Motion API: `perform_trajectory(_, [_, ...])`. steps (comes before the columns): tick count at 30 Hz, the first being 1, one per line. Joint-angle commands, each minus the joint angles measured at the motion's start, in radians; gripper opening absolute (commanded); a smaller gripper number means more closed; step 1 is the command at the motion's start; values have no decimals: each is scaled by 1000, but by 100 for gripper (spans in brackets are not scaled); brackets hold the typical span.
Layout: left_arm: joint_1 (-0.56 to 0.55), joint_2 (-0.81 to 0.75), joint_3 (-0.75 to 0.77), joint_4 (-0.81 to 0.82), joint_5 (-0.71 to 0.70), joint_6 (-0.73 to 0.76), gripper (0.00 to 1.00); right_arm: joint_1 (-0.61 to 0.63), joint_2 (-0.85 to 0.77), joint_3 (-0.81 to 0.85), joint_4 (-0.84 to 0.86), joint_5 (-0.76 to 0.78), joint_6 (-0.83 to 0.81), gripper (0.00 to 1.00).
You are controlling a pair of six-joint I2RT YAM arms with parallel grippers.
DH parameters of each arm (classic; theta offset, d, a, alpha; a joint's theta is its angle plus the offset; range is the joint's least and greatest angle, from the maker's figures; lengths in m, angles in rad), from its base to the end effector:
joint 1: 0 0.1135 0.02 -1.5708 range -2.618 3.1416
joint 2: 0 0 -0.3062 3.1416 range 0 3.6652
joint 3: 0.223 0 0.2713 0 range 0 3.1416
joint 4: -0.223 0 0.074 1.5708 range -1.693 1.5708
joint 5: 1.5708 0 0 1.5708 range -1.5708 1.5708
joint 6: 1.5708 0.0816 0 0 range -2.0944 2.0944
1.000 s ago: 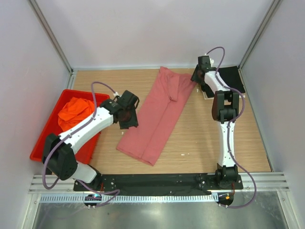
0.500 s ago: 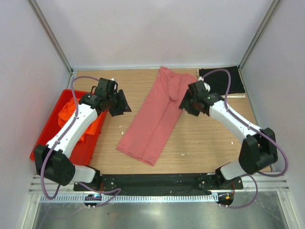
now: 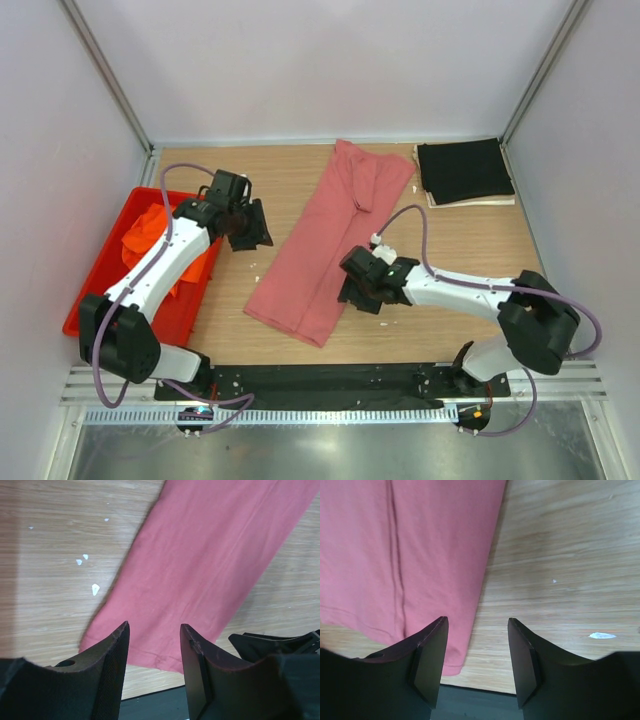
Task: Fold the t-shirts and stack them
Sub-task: Fold the tshirt
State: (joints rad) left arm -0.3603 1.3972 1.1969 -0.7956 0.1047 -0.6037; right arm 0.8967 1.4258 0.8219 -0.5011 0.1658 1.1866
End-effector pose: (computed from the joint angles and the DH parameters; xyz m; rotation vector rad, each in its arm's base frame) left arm 0.2990 -0.1218 0.2910 -0.2797 2.6235 -0.4840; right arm 0.1959 0.2236 0.1776 0.4479 2.6952 0.4448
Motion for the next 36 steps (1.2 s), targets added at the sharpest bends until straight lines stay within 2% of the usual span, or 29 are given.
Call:
perform_trajectory(1, [6,-13,0,-33,-58,61,46,50,47,34,32,86,85,56])
perform_trajectory(7, [6,-23,-5,-40,-69,71,46,129,143,62,61,84,120,54])
perform_trajectory(11, [6,-20,-8,-45,-63,77,46,157,174,65,20,106,136,46])
perform_trajectory(14, [6,-36,-25,-42,-39,74,45,157,167,56,-29,127,125,28])
perform_trajectory(15, [4,-44,-43,-37,-13,74,45,157,160,53,-46,139,122,14])
perform_trajectory(17, [3,-67,-59,-40,-2,62,45,157,128,40,-92,167,111,2])
perform_trajectory(18, [-3,-76,-77,-42,3,59,45,157,116,34,-106,173,104,1])
perform_trajectory(23, [-37,-130,-138,-51,21,27,45,156,3,-29,-226,187,79,1])
perform_trajectory(26, [-92,-148,-198,-28,64,-19,46,154,-66,-84,-290,182,80,1])
perform_trajectory(30, [-222,-150,-287,48,62,-108,46,148,-172,-138,-384,204,79,2])
perform_trajectory(31, [-245,-139,-302,68,69,-146,46,145,-194,-147,-401,199,61,5])
perform_trajectory(33, [-314,-121,-339,116,75,-175,47,143,-250,-145,-413,187,47,19])
perform_trajectory(36, [-384,-78,-353,137,46,-211,47,143,-295,-138,-390,108,25,26])
